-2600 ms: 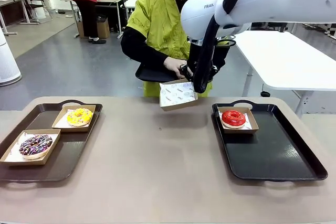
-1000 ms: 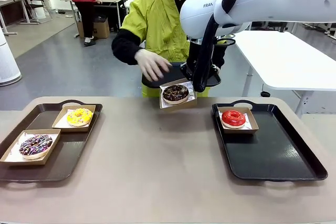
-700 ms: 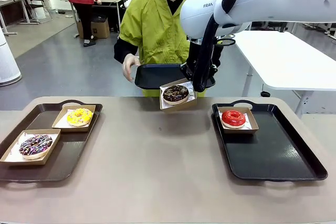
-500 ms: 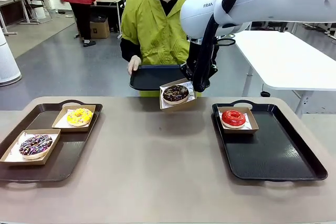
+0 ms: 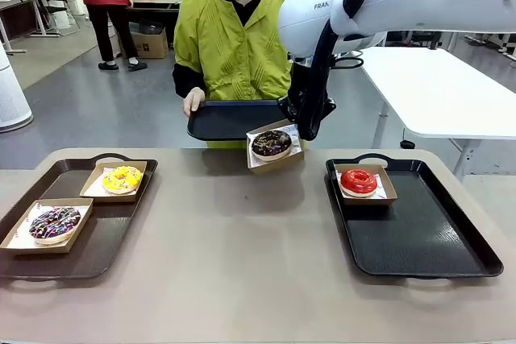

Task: Individually package the donuts and arrange them on the tray.
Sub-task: Place the picked Paper togo box on the Handle tray.

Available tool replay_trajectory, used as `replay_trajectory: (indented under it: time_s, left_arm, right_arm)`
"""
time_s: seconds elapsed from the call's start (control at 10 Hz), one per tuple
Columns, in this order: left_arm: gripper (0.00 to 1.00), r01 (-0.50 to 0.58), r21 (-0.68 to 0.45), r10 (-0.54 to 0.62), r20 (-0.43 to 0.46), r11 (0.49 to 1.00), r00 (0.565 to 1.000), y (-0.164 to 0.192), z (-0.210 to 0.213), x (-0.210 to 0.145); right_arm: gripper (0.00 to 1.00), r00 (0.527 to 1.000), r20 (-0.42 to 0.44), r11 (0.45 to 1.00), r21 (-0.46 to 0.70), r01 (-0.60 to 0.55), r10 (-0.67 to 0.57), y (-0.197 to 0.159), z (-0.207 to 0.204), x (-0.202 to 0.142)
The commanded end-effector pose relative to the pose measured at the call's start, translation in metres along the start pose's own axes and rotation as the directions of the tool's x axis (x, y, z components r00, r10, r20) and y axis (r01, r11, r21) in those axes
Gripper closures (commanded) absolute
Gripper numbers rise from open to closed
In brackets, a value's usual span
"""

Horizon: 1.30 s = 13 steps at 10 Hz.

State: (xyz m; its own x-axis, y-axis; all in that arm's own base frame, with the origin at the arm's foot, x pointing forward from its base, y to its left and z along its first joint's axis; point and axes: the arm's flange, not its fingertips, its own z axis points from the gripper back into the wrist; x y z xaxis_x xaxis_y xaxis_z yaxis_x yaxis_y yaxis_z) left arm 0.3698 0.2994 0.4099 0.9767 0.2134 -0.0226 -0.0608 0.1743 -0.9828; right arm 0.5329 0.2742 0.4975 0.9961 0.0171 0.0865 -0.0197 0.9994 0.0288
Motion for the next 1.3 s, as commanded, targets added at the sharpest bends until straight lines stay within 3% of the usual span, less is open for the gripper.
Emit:
replay_trajectory:
  time_s: [0.0, 0.3, 0.6, 0.8, 1.2]
  left_arm:
    - [0.00, 0.001, 0.007, -0.001, 0.012, 1.000, 1.000, -0.001, -0.001, -0.004]
    - [0.00, 0.001, 0.007, -0.001, 0.012, 1.000, 1.000, -0.001, -0.001, -0.004]
    - [0.00, 0.001, 0.007, -0.001, 0.012, 1.000, 1.000, -0.001, -0.001, -0.004]
    - [0.00, 0.001, 0.007, -0.001, 0.012, 1.000, 1.000, -0.001, -0.001, -0.004]
    - [0.00, 0.001, 0.007, -0.001, 0.012, 1.000, 1.000, -0.001, -0.001, -0.004]
  right_arm:
    - [0.99, 0.999, 0.039, 0.999, -0.031, 0.020, -0.019, -0.054, 0.044, -0.059]
    - [0.99, 0.991, 0.029, 0.991, -0.037, 0.128, -0.127, -0.129, 0.065, -0.109]
    - [0.99, 0.979, -0.011, 0.978, 0.048, 0.205, -0.205, -0.205, 0.029, -0.137]
    - [0.99, 0.986, -0.013, 0.983, 0.076, 0.170, -0.169, -0.230, -0.001, -0.130]
    - [0.99, 0.994, -0.051, 0.995, -0.042, 0.094, -0.096, -0.237, -0.026, -0.092]
